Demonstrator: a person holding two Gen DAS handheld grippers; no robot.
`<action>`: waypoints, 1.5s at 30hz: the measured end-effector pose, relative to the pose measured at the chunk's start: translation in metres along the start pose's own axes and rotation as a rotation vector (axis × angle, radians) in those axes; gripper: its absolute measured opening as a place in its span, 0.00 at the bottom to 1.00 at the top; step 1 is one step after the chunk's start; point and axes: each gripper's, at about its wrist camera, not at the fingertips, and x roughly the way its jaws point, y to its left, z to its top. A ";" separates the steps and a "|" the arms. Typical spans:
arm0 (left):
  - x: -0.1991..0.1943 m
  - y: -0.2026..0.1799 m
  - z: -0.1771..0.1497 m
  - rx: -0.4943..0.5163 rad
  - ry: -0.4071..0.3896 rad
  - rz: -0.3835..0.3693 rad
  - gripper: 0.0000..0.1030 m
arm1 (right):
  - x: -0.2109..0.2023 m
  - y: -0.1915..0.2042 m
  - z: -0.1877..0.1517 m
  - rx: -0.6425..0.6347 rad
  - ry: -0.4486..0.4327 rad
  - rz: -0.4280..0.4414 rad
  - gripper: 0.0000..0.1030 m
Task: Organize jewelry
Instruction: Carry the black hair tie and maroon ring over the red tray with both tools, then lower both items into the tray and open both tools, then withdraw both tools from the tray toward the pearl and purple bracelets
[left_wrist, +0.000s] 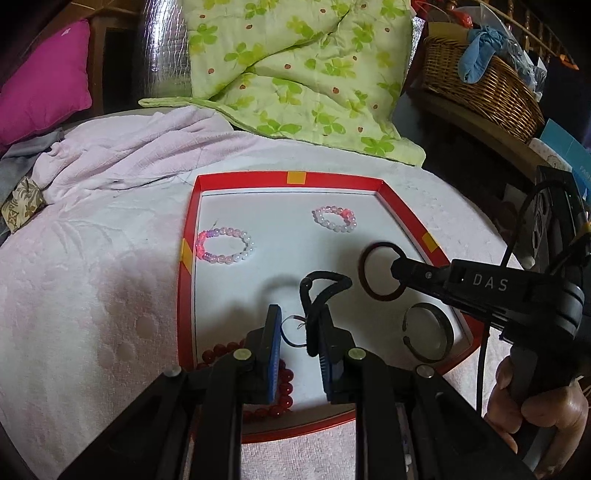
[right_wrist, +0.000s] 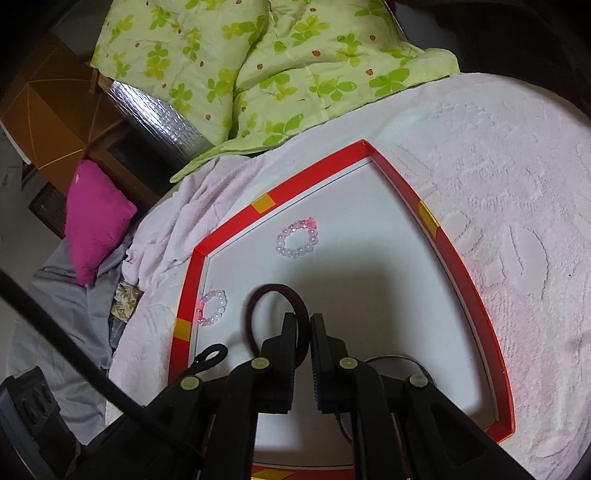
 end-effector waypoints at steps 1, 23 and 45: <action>-0.001 0.000 0.000 0.000 -0.004 -0.001 0.19 | 0.000 -0.001 0.000 0.003 -0.003 0.014 0.10; -0.045 0.017 -0.001 0.018 -0.058 0.146 0.63 | -0.047 -0.008 0.001 0.001 -0.074 0.067 0.13; -0.104 0.000 -0.066 0.055 -0.046 0.193 0.64 | -0.126 -0.023 -0.069 -0.070 -0.045 0.029 0.13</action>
